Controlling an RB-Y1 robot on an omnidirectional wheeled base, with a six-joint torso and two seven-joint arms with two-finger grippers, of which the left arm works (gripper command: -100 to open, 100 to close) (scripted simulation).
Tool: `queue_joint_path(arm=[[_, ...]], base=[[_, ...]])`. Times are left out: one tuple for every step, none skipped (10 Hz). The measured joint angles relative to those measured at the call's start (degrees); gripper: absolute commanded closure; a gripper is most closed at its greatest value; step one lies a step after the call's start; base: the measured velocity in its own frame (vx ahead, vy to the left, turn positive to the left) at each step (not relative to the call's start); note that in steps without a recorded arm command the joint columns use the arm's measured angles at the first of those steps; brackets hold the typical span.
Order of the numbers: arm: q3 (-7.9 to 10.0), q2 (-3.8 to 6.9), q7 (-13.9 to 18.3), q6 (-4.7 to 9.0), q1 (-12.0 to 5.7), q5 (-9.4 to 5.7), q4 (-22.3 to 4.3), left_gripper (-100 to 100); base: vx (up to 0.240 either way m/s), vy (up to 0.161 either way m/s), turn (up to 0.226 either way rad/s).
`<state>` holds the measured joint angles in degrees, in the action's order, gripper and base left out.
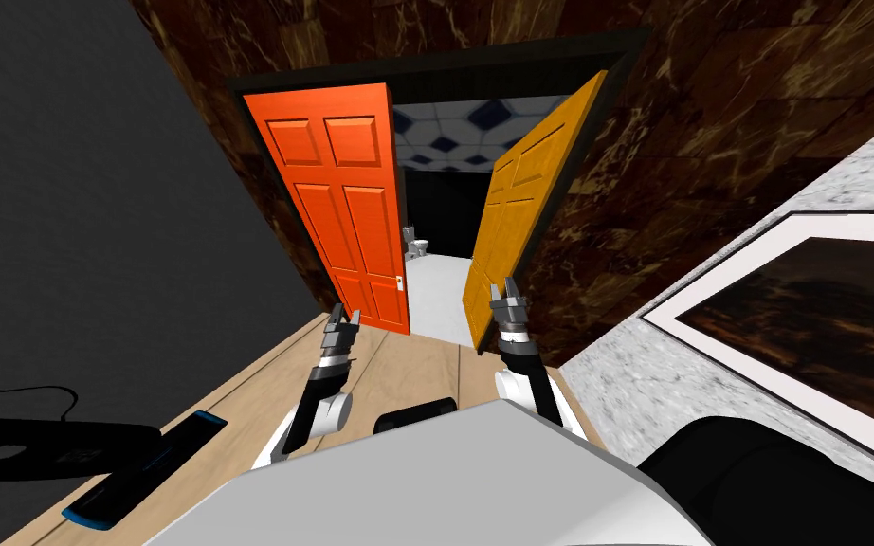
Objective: Push the door open
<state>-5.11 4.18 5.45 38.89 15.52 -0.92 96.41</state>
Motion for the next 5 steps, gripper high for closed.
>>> queue_joint_path(arm=[[-0.09,0.09,0.1,0.18,-0.71,0.10,-1.4,-100],[-0.25,0.26,0.2,0.50,-1.38,0.23,-3.2,-100],[-0.42,0.42,0.3,0.48,-2.17,0.37,-4.7,-100],[-0.70,0.48,0.4,0.38,-2.78,0.57,-6.0,-100],[-0.87,0.71,0.5,0.80,-3.57,0.70,-8.0,-100]], base=[[0.078,0.028,-0.011],[0.097,0.039,-0.014],[0.097,0.044,-0.012],[0.098,0.031,-0.014],[0.105,0.032,-0.010]])
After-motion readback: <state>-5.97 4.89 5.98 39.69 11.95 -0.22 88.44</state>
